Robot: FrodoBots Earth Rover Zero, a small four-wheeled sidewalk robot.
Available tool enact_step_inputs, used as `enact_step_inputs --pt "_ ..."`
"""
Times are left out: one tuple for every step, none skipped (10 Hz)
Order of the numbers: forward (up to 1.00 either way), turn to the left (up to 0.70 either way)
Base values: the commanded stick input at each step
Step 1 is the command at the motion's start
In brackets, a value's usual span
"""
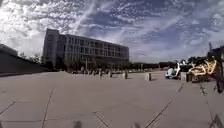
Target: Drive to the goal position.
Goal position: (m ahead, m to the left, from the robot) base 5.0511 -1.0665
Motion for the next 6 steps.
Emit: enact_step_inputs --pt "0.7 0.0" --pt "0.7 0.0" --pt "0.7 0.0" --pt "0.7 0.0" --pt "0.7 0.0" --pt "0.7 -0.01"
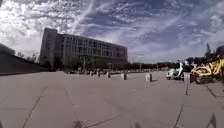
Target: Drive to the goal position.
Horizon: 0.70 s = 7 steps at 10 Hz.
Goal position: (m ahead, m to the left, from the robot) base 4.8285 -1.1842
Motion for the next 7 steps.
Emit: enact_step_inputs --pt "0.7 -0.01" --pt "0.7 0.0" --pt "0.7 0.0" --pt "0.7 -0.05" --pt "0.7 -0.04" --pt "0.7 0.0" --pt "0.7 -0.03"
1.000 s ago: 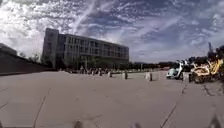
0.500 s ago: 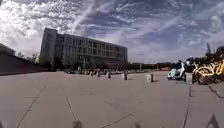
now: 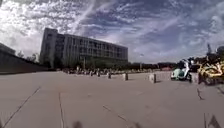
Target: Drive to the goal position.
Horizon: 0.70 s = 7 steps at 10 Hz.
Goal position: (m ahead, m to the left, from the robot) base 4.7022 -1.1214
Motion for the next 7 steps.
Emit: enact_step_inputs --pt "0.7 -0.1" --pt "0.7 -0.02" --pt "0.7 -0.15" --pt "0.7 -0.2" --pt "0.7 -0.03" --pt "0.7 -0.2" --pt "0.7 -0.11"
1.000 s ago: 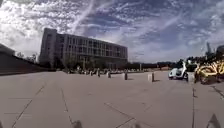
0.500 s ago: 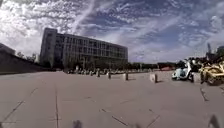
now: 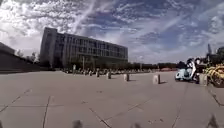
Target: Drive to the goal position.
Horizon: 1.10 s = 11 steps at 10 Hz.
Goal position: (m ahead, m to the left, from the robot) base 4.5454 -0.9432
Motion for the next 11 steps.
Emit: enact_step_inputs --pt "0.7 -0.02" --pt "0.7 -0.06" --pt "0.7 -0.04" --pt "0.7 -0.02" --pt "0.7 -0.04" --pt "0.7 -0.04" --pt "0.7 -0.19" --pt "0.7 -0.01" --pt "0.7 -0.09" --pt "0.7 -0.1" --pt "0.7 -0.03"
